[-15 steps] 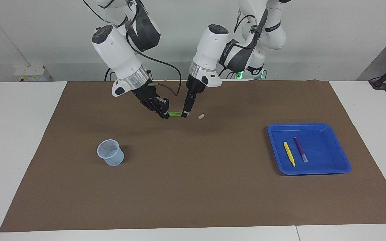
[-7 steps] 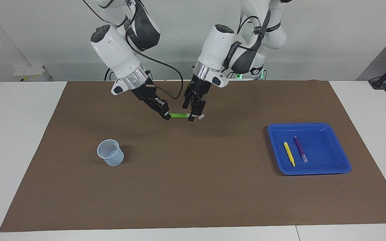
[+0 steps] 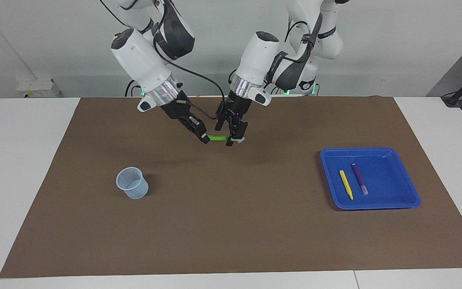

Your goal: Right arm passes pens to left for tray arrangement

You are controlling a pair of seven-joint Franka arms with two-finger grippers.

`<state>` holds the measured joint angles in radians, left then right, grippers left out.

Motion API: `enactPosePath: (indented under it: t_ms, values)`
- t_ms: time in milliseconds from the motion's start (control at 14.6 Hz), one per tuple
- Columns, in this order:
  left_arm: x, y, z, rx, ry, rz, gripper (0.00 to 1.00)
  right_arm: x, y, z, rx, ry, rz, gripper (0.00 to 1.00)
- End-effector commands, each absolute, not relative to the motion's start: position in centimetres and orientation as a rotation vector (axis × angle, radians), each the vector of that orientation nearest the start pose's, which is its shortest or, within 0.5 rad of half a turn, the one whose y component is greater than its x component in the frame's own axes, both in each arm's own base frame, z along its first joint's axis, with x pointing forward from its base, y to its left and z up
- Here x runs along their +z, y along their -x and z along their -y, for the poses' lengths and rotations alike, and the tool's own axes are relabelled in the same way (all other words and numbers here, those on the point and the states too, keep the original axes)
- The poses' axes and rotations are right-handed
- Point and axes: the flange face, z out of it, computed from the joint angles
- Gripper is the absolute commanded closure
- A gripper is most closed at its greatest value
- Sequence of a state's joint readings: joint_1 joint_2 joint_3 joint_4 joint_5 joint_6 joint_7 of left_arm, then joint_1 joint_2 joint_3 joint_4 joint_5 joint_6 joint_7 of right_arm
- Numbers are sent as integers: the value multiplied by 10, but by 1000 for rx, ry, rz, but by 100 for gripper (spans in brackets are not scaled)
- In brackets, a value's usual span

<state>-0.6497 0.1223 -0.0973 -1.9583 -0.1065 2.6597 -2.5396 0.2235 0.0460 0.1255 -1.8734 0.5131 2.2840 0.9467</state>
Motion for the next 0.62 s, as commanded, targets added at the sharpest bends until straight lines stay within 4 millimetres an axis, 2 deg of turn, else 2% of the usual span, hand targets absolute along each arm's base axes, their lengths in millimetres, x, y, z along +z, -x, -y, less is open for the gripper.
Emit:
enactPosePath:
  t_ms: [0, 137, 342, 479, 547]
  values:
    - [484, -460, 423, -175, -1510, -2080, 17, 527, -564, -217, -13, 2297, -1100, 100]
    - [490, -459, 423, -167, -1528, -2080, 20, 527, -564, -218, -12, 2297, -1099, 100]
    - [511, -465, 417, -164, -1525, -2092, 25, 527, -564, -218, -13, 2298, -1097, 100]
    - [507, -460, 419, -158, -1551, -2080, 54, 527, -564, -218, -15, 2297, -1097, 100]
    - [508, -457, 419, -156, -1559, -2073, 63, 527, -564, -218, -15, 2297, -1097, 100]
